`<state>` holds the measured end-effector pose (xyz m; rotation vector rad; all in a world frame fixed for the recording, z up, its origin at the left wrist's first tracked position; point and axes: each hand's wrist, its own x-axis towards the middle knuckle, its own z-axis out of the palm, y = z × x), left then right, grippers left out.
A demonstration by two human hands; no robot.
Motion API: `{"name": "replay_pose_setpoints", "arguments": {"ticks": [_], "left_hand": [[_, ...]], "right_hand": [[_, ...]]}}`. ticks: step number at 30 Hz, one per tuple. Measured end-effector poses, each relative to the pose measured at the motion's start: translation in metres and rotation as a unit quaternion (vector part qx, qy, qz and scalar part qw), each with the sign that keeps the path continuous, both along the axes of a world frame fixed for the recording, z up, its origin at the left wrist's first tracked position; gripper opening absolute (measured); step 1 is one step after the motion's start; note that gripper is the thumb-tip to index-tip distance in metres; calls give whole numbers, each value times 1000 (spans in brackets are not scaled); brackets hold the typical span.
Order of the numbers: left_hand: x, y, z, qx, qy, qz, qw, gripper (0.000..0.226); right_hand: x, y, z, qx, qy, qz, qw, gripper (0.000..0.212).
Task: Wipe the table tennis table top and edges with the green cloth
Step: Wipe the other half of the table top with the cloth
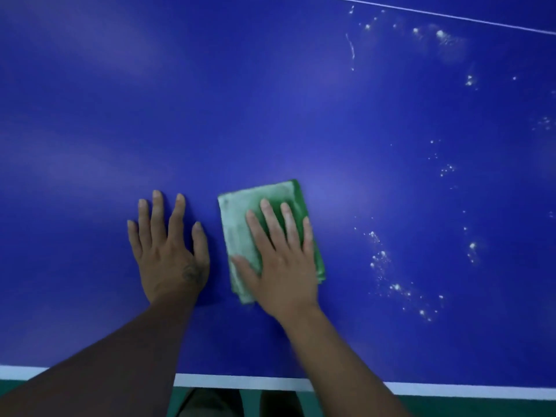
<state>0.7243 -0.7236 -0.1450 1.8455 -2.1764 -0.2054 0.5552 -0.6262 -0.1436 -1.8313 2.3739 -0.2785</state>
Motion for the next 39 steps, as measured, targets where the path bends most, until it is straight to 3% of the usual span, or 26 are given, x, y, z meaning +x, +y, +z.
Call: {"name": "replay_pose_setpoints", "arguments": {"ticks": [4,8,15,21,26,31,36,39], "left_hand": [[0,1,0,7,7,4,1000,58],[-1,1,0,13,0,3,1000,58],[-2,3,2,13,4,3,1000,59],[-2,2,2,1,-6,1,1000,57],[-1,5,0,-35,1,-5,999,56],[2,4,1,-5,-13,-13,1000,60],[1,11,5,26,-38,-13,999,62],[-11,27,6,60,-22,8,998,63]], "right_hand": [[-87,19,2,0,16,49,999,77],[-142,-17,2,4,25,-45,999,84],[-81,-48,6,20,24,-227,973,77],[-5,74,6,19,2,-91,996,74],[-83,115,9,24,9,74,997,71],[-144,58,12,26,-12,-37,999,51],[-96,65,19,18,10,-110,994,64],[-51,121,15,12,25,-76,997,66]]}}
